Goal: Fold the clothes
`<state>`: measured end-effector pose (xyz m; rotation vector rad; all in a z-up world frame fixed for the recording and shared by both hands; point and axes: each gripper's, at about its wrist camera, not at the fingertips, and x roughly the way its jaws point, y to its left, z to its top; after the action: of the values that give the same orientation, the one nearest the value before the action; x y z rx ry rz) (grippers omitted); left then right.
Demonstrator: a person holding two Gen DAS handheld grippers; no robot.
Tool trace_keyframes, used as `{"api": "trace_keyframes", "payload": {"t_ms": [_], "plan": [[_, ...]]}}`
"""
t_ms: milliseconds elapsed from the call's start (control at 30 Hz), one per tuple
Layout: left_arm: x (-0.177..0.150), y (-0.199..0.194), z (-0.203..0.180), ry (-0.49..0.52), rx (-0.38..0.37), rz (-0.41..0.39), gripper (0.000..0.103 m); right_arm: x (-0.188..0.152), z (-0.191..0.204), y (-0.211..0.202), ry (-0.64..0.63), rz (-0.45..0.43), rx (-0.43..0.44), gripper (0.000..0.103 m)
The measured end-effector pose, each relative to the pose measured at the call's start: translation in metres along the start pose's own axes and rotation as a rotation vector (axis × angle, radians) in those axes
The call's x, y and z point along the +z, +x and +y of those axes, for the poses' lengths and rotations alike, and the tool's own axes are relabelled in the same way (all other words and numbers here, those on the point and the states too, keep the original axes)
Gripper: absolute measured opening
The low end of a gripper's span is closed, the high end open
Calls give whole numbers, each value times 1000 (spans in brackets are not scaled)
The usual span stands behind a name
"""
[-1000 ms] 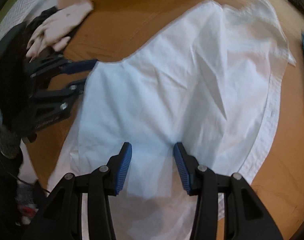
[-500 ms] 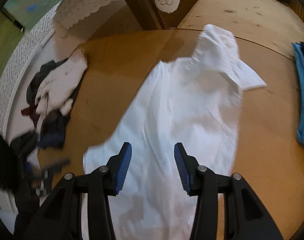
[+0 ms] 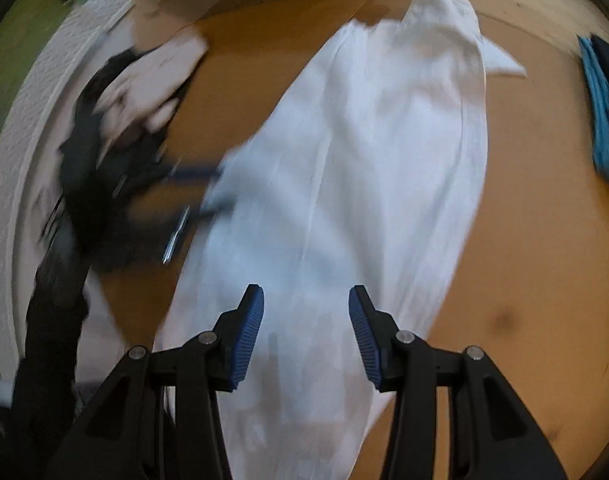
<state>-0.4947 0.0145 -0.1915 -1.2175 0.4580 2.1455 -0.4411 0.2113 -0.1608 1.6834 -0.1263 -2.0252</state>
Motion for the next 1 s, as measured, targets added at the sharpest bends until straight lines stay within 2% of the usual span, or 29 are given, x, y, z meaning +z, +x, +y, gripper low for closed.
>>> {"api": "trace_keyframes", "payload": {"t_ms": [67, 100, 200, 300, 367, 433, 567, 733, 833, 1000], "plan": [[-3, -7, 4, -26, 46, 0, 38, -46, 7, -10, -2, 5, -5, 44], [-4, -15, 6, -52, 67, -6, 34, -68, 11, -14, -3, 8, -8, 44], [-14, -61, 3, -132, 35, -84, 34, -125, 15, -35, 3, -38, -37, 44], [-37, -106, -36, -128, -10, -130, 35, -177, 8, -44, 25, -82, -107, 44], [-55, -124, -76, -71, -28, -124, 37, -195, -2, -35, 64, -72, -84, 44], [-75, -133, -113, -52, -67, -107, 37, -202, -11, -22, 116, -63, -53, 44], [-110, -124, -172, -117, -237, -40, 37, -210, -16, -13, 134, -96, -27, 44], [-114, -104, -217, -161, -363, 8, 37, -213, -12, -16, 110, -130, -35, 44], [-100, -88, -233, -149, -352, 44, 37, -213, -15, -20, 117, -151, -67, 44], [-88, -67, -241, -155, -297, 129, 37, -210, -32, -16, 121, -147, -50, 44]]}}
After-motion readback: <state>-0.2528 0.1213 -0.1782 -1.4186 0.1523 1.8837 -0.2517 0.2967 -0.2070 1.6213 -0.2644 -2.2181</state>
